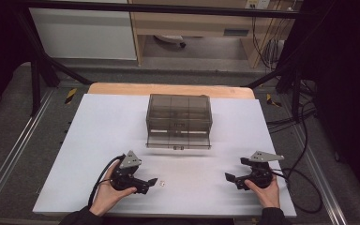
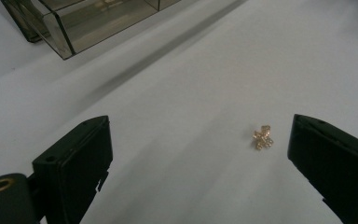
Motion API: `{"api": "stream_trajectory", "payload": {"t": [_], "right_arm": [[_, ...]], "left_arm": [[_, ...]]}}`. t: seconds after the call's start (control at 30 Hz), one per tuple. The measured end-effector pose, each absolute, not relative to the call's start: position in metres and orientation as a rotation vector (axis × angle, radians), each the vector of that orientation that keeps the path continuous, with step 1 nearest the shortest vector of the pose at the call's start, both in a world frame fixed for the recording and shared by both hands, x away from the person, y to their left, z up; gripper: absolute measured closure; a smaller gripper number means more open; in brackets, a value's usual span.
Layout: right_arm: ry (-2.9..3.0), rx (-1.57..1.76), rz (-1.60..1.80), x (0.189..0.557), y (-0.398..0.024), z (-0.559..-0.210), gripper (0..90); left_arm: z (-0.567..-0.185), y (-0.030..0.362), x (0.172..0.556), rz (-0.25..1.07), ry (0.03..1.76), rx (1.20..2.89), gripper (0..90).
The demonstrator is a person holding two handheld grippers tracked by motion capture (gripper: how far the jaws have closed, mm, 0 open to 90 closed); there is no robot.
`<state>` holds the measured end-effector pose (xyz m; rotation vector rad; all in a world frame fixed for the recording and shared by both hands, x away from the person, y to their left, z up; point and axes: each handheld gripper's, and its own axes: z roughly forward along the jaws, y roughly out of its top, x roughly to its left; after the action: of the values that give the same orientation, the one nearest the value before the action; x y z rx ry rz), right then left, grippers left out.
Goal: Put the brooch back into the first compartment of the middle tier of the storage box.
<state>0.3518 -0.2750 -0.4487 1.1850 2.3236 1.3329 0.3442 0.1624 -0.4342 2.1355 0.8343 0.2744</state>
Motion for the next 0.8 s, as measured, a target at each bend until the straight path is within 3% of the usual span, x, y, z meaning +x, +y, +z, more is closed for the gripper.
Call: {"api": "stream_trajectory", "payload": {"t": [0.4,0.8], "right_arm": [[2.322,1.189,1.335,0.352,-0.275,-0.448,0.5],[2.321,1.182,1.336,0.352,-0.275,-0.449,0.5]], "left_arm": [[-0.435,0.147,0.347,0.258,0.821,2.159,8.7],[-0.439,0.133,0.344,0.235,0.796,2.189,17.7]]}}
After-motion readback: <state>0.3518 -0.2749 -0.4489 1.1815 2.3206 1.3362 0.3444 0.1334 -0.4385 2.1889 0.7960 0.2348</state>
